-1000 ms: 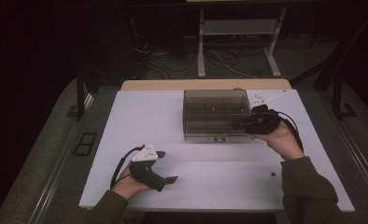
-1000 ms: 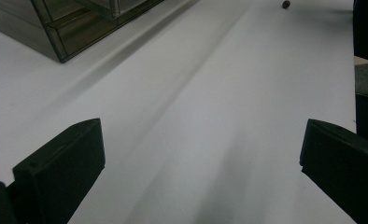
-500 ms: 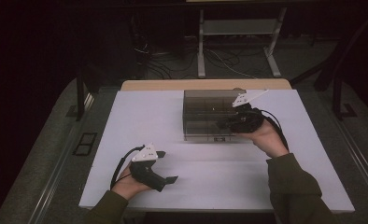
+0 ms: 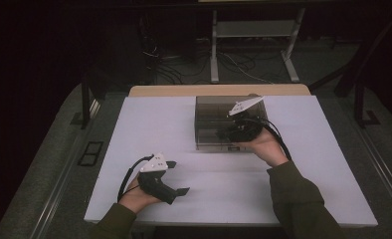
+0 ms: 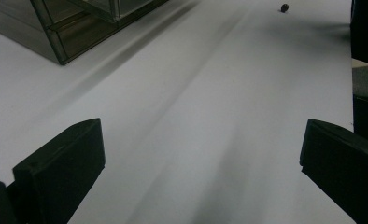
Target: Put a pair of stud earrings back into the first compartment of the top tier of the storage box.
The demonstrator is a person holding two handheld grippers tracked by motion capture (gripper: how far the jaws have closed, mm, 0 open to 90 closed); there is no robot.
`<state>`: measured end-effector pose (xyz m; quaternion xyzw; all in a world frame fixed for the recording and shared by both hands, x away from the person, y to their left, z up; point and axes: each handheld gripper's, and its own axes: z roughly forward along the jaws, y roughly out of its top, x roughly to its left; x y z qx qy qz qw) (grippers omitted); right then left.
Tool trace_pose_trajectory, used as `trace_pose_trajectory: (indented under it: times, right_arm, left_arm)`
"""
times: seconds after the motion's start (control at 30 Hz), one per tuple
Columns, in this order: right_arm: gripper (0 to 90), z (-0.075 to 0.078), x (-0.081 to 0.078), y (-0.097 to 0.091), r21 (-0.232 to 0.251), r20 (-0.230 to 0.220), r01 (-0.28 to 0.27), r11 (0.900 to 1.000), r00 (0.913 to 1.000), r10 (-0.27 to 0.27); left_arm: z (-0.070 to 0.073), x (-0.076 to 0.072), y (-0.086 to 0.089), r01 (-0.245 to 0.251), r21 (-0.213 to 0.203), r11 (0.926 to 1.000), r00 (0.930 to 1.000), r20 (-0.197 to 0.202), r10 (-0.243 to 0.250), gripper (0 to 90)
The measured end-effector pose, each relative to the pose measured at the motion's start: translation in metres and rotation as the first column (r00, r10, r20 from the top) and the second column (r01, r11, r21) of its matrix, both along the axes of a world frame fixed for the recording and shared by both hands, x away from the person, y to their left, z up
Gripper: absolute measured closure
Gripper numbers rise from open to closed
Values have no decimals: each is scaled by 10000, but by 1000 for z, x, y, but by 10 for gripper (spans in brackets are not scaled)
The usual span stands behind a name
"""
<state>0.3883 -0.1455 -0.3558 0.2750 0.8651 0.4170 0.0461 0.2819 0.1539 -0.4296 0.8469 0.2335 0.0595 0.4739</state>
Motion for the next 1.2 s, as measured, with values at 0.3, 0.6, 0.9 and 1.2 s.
trace_pose_trajectory:
  times: [0.3, 0.6, 0.9, 1.2]
  right_arm:
    - [718, -8, 7, 12, -376, -215, 112, 9992, 9997, -120]
    - [544, -1, 2, -1, -39, -88, 325, 9995, 9994, -325]
    - [402, 6, -12, -25, 271, 114, 321, 9991, 9994, -324]
    - [363, 11, -25, -58, 415, 206, 587, 9974, 9980, -596]
  left_arm:
    - [0, 0, 0, 61, 53, 10000, 10000, 9, -61, 0]
    - [0, 0, 0, 64, 74, 10000, 10000, 7, -64, 0]
    - [0, 0, 0, 55, 100, 9999, 10000, 9, -56, 0]
    - [0, 0, -1, 86, 156, 9998, 10000, 44, -87, 0]
